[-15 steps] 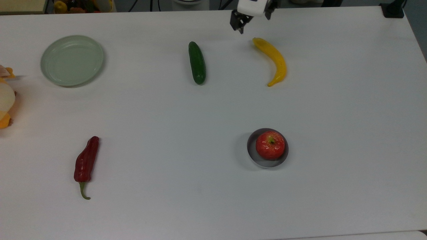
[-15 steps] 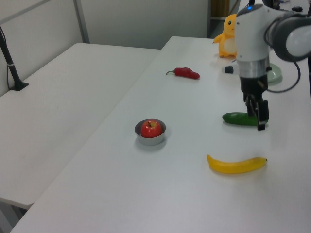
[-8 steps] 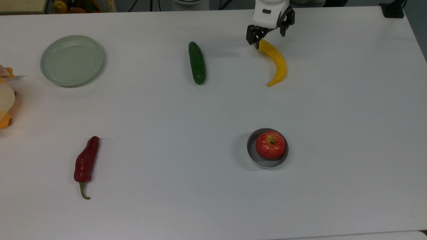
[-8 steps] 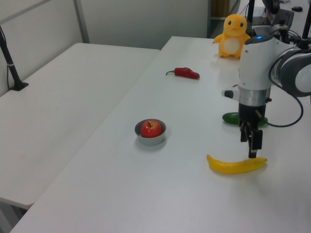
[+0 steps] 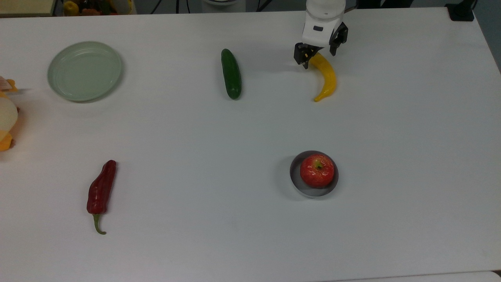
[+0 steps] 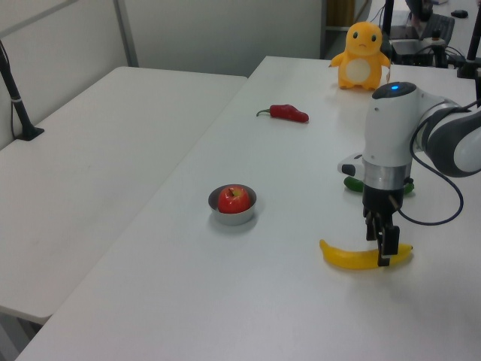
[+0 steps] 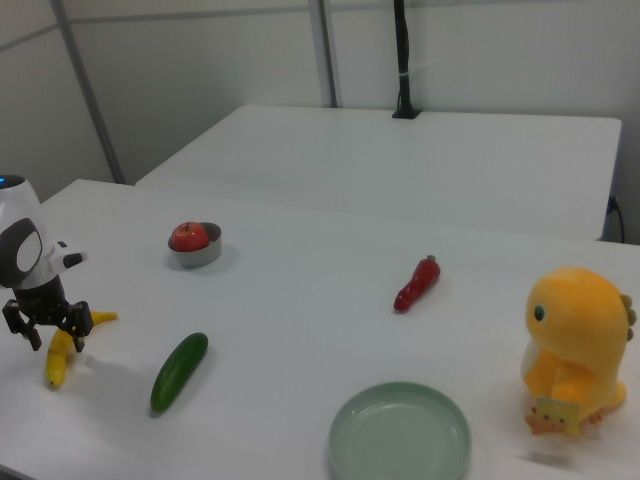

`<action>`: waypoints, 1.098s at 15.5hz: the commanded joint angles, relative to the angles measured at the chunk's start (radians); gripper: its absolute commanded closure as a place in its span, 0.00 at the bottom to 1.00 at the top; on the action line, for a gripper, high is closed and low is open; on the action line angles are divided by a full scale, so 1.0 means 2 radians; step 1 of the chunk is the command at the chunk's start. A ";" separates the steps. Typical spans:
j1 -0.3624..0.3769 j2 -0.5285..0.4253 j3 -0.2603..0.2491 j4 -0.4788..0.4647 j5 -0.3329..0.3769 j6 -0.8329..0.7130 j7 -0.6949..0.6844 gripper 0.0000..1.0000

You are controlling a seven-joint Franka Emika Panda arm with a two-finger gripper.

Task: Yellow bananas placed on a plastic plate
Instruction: 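Move the open gripper over the yellow banana and lower it, then close the gripper on the banana's stem end and lift it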

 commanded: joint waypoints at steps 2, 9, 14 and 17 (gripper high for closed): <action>0.007 0.005 -0.001 0.003 -0.016 0.011 0.019 0.64; 0.002 0.000 -0.001 0.005 -0.015 0.004 0.020 1.00; -0.016 -0.034 -0.014 0.045 -0.011 -0.058 0.021 1.00; -0.016 -0.052 -0.050 0.085 -0.009 -0.109 0.016 1.00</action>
